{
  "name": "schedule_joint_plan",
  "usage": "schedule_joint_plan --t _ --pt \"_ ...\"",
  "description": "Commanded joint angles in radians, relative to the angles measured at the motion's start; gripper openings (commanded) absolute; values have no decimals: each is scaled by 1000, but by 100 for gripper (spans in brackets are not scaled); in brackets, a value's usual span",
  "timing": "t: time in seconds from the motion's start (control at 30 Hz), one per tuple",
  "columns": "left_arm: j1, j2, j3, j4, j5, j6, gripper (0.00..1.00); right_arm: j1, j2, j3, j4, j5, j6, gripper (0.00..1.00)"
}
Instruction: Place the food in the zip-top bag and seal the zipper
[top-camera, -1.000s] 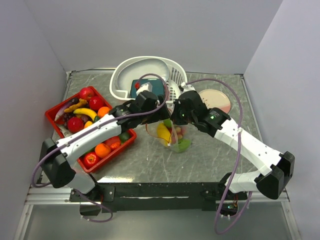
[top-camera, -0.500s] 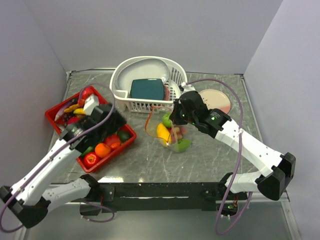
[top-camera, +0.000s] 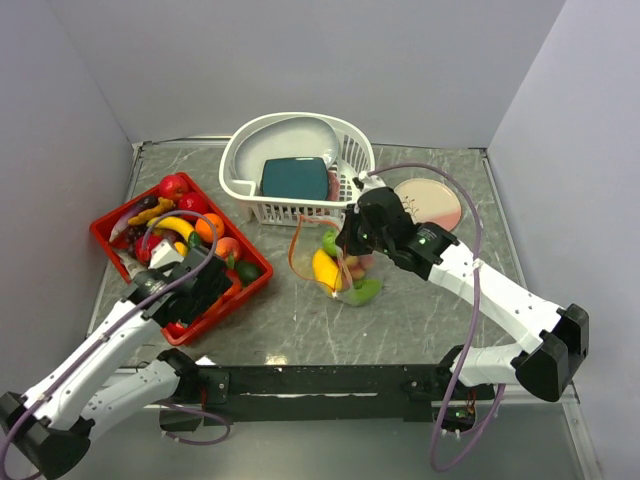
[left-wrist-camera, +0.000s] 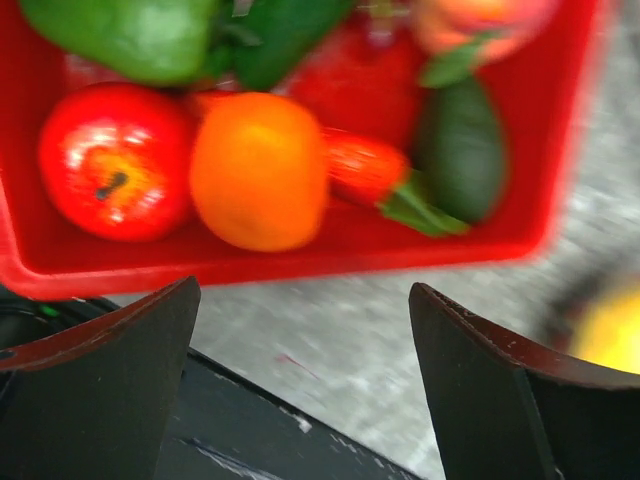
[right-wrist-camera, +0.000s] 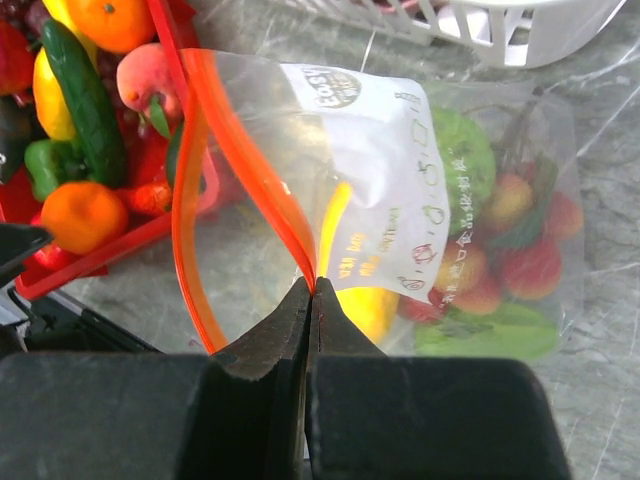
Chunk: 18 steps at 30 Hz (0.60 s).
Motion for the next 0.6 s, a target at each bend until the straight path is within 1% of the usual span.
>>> schedule_joint_plan --t 0.0,0.1,0.23,0.3,0.57 --pt "86 25 -71 74 22 38 91 0 -43 -30 44 -15 -23 1" --pt "141 45 -68 92 3 80 91 0 -52 -49 54 -16 -26 1" --pt "189 62 -70 122 3 121 90 -2 -52 -60 62 -29 -29 0" --pt "206 85 -74 141 8 138 88 0 -54 -66 70 -35 -29 1" --pt "212 149 -80 165 5 132 81 -2 -58 -70 74 -47 -34 1"
